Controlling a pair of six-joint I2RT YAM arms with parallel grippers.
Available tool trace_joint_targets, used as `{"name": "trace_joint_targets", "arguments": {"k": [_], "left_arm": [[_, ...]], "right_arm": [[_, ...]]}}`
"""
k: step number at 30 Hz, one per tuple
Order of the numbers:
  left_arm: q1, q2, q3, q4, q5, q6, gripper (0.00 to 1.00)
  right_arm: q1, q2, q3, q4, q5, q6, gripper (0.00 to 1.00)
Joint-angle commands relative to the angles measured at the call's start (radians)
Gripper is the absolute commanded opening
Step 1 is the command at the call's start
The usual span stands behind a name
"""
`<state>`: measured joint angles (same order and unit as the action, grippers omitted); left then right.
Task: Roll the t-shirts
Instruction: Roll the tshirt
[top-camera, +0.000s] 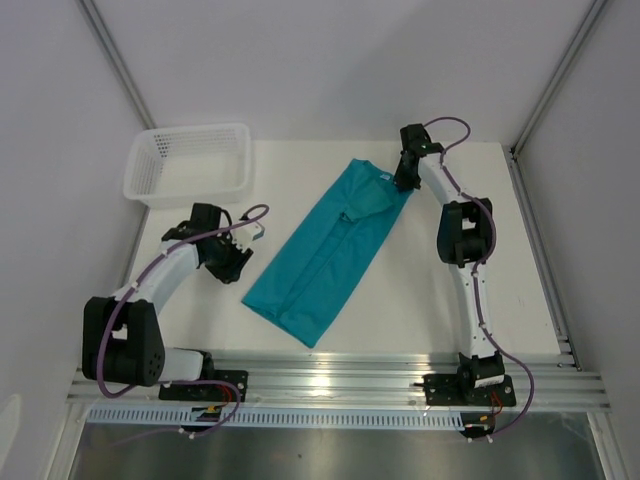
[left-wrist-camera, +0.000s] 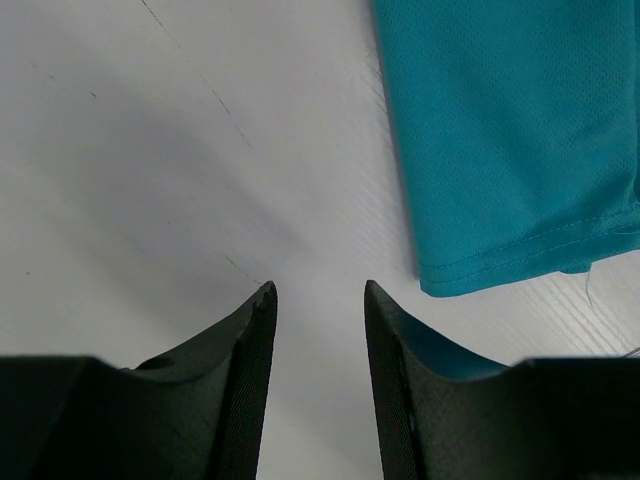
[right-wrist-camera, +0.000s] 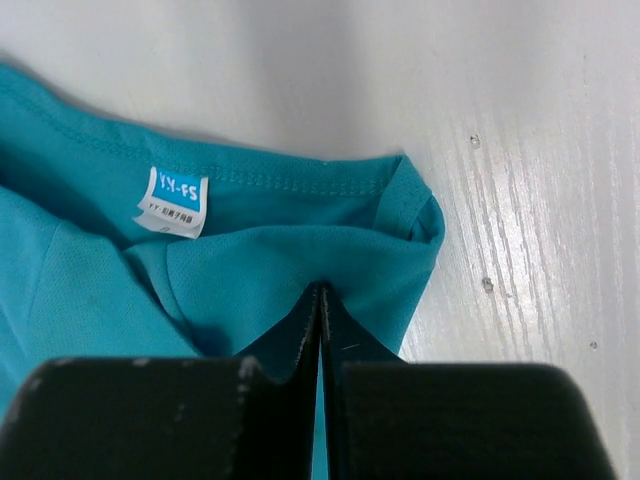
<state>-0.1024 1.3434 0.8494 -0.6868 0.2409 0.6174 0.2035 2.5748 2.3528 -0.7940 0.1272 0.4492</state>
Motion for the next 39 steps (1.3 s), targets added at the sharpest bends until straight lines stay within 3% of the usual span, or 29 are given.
{"name": "trace_joint_targets", "arguments": {"k": [1, 7, 10, 12, 13, 14, 15, 17, 18, 20, 21, 24, 28, 35, 39], "left_arm": [[-0.008, 0.011, 0.03, -0.022, 0.035, -0.018, 0.44], [-0.011, -0.016, 0.001, -0.016, 0.029, -0.025, 0.44], [-0.01, -0.045, -0.029, -0.01, 0.011, -0.03, 0.45], [-0.008, -0.062, -0.041, -0.008, -0.003, -0.034, 0.46], [-0.008, -0.081, -0.062, -0.005, -0.003, -0.042, 0.46], [-0.008, -0.09, -0.068, -0.003, -0.005, -0.047, 0.46], [-0.008, -0.098, -0.075, -0.003, -0.006, -0.053, 0.46], [-0.008, -0.128, -0.09, -0.003, -0.011, -0.059, 0.46], [-0.008, -0.145, -0.107, 0.001, -0.023, -0.065, 0.47], [-0.008, -0.19, -0.127, 0.013, -0.028, -0.067, 0.47], [-0.008, -0.203, -0.128, 0.012, -0.031, -0.067, 0.47], [-0.008, -0.243, -0.133, 0.013, -0.052, -0.079, 0.48], [-0.008, -0.28, -0.142, 0.015, -0.072, -0.099, 0.48], [-0.008, -0.306, -0.147, 0.013, -0.058, -0.114, 0.49], [-0.008, -0.309, -0.161, 0.018, -0.066, -0.107, 0.49]], "right_arm": [[-0.004, -0.135, -0.015, 0.03, -0.043, -0.044, 0.03], [-0.004, -0.3, -0.069, 0.006, -0.011, -0.035, 0.15], [0.004, -0.415, -0.194, -0.04, 0.028, 0.041, 0.22], [0.051, -0.576, -0.439, -0.027, 0.064, 0.121, 0.27], [0.126, -0.72, -0.675, 0.046, 0.06, 0.149, 0.36], [0.17, -0.722, -0.796, 0.047, 0.042, 0.172, 0.4], [0.219, -0.864, -0.91, 0.123, 0.028, 0.257, 0.41], [0.369, -1.002, -1.126, 0.217, -0.009, 0.354, 0.46], [0.422, -1.115, -1.306, 0.296, -0.021, 0.488, 0.47], [0.532, -1.192, -1.441, 0.36, -0.02, 0.603, 0.48], [0.656, -1.229, -1.511, 0.39, 0.021, 0.653, 0.48], [0.868, -1.228, -1.526, 0.395, 0.093, 0.776, 0.49], [1.013, -1.155, -1.526, 0.464, 0.132, 0.875, 0.51], [1.047, -0.935, -1.469, 0.59, 0.043, 0.873, 0.5], [1.042, -0.926, -1.477, 0.59, 0.06, 0.876, 0.49]]}}
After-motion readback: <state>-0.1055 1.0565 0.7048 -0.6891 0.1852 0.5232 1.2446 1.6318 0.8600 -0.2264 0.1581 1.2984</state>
